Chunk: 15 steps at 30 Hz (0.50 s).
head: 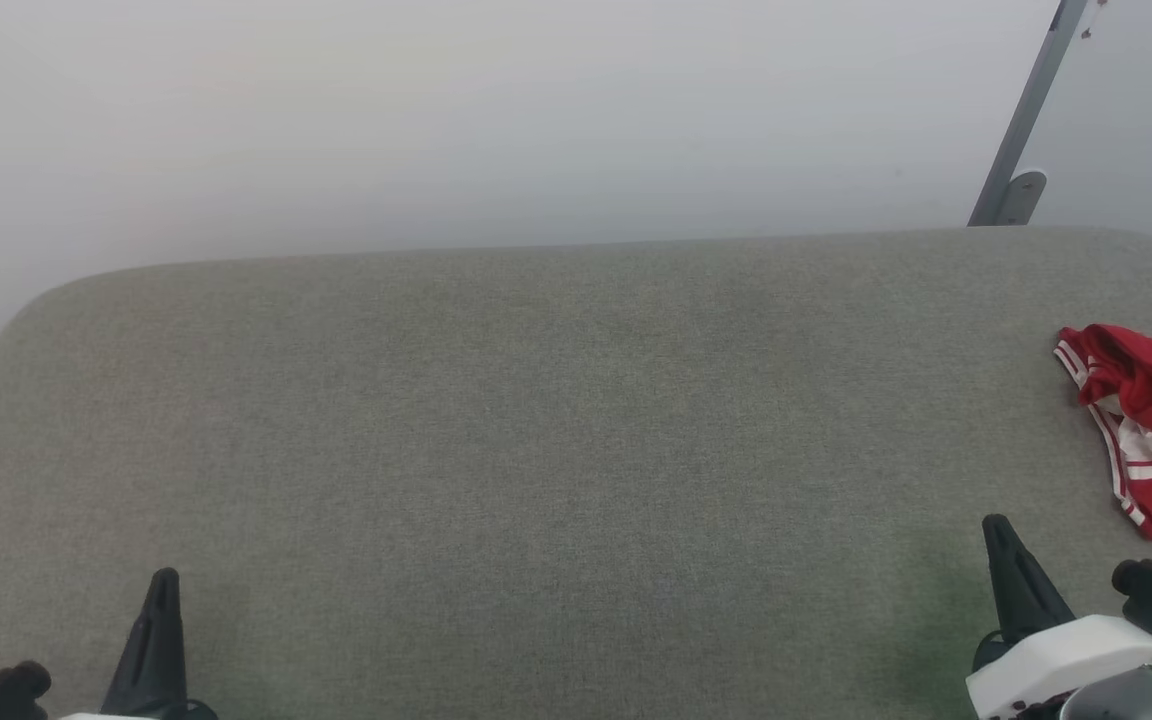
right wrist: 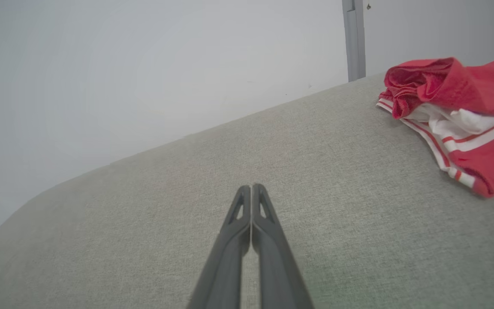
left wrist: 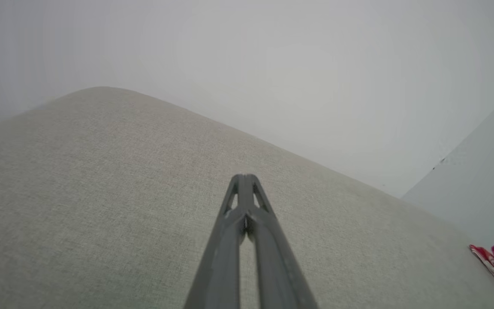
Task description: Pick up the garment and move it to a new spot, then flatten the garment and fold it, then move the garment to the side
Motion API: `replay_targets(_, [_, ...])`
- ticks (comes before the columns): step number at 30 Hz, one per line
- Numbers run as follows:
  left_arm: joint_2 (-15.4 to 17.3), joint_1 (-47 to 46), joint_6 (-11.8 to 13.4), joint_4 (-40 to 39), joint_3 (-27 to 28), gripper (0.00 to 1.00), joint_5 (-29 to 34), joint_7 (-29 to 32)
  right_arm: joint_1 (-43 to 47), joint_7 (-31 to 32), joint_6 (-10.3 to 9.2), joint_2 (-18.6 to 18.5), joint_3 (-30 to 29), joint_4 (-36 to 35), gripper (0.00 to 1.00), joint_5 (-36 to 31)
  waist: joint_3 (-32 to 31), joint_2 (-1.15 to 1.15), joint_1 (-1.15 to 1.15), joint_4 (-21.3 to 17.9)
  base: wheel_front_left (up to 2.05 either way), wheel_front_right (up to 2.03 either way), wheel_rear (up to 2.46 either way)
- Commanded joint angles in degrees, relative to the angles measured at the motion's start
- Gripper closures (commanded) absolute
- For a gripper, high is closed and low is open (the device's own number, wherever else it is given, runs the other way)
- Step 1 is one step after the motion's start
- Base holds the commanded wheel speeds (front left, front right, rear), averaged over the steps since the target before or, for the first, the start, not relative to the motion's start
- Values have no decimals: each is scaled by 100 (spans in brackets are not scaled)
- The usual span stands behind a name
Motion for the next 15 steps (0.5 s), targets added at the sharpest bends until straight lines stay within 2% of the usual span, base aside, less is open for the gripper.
replay_targets(1, [37,-156,-4,-52,17,100,-163,29,-157,28,-1,-17,-35,-120,100,149,0,0,0,1,0,0,0])
replay_targets(15, [-133,-411,-7,69,-19,100,-1221,362,-219,356,-2,136,-160,-231,100,1304,20,0,0,33,0,0,0])
